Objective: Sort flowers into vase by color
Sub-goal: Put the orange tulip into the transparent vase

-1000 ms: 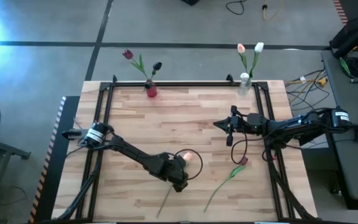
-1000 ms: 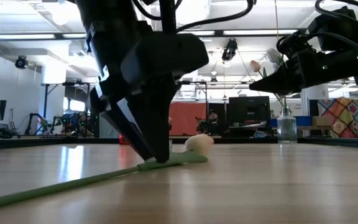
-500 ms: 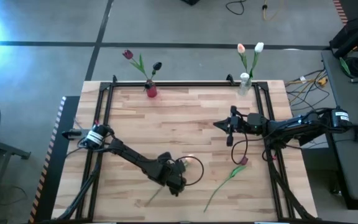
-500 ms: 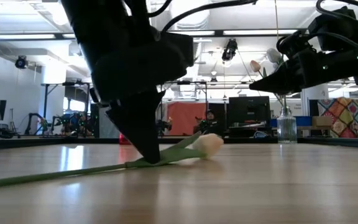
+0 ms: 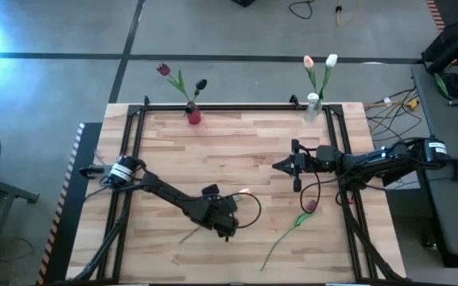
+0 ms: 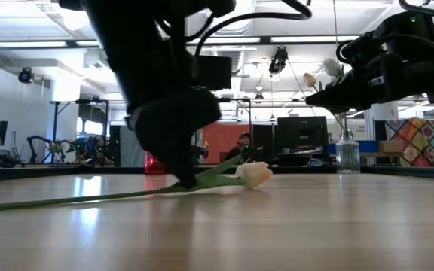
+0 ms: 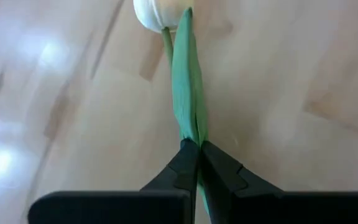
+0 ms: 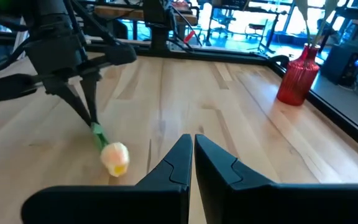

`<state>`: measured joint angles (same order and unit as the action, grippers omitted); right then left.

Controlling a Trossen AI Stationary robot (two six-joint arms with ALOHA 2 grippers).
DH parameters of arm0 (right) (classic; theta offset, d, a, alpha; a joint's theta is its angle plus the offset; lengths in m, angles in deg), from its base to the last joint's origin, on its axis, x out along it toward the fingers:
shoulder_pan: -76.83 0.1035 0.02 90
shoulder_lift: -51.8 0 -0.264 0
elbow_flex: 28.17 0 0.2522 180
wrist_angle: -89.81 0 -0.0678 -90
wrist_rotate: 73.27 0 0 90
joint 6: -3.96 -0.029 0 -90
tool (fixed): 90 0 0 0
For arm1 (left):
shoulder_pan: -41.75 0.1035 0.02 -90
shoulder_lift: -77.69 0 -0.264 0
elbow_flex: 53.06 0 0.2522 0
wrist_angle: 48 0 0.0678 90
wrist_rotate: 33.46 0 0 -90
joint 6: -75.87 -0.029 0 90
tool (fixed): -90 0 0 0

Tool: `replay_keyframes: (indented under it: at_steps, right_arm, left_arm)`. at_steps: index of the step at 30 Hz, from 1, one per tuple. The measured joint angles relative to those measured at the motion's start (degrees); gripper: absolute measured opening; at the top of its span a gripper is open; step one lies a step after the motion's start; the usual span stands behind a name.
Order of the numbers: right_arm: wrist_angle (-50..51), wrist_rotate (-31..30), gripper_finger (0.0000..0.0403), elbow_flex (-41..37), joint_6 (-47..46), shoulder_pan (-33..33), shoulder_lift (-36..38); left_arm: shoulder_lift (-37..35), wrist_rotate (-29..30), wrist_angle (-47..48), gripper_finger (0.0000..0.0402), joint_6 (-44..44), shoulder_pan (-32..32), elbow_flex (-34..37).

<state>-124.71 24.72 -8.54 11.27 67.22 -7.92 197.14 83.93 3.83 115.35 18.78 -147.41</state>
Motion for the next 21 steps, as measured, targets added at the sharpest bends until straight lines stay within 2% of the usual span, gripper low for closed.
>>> replay_keyframes:
  at_steps: [4, 9, 14, 21]
  right_arm:
    - [-0.02, -0.02, 0.0012, 0.0, 0.86, -0.02, -0.02]
    - [-0.42, -0.02, 0.0012, 0.0, 1.27, -0.02, -0.02]
    - [-0.45, 0.0, 0.0012, 0.0, 0.85, 0.35, -0.02]
    - [-0.48, 0.95, 0.0013, 2.02, -0.77, 2.33, -0.24]
  left_arm:
    - [-2.55, -3.79, -4.67, 0.0, -0.05, -0.14, 4.82]
    - [-7.52, -6.09, -17.92, 0.0, -3.48, 0.43, 13.7]
    - [-13.37, -5.4, -39.38, 0.0, -10.84, 2.96, 24.6]
    - [-17.18, -6.06, -70.98, 0.0, -25.01, 8.33, 38.7]
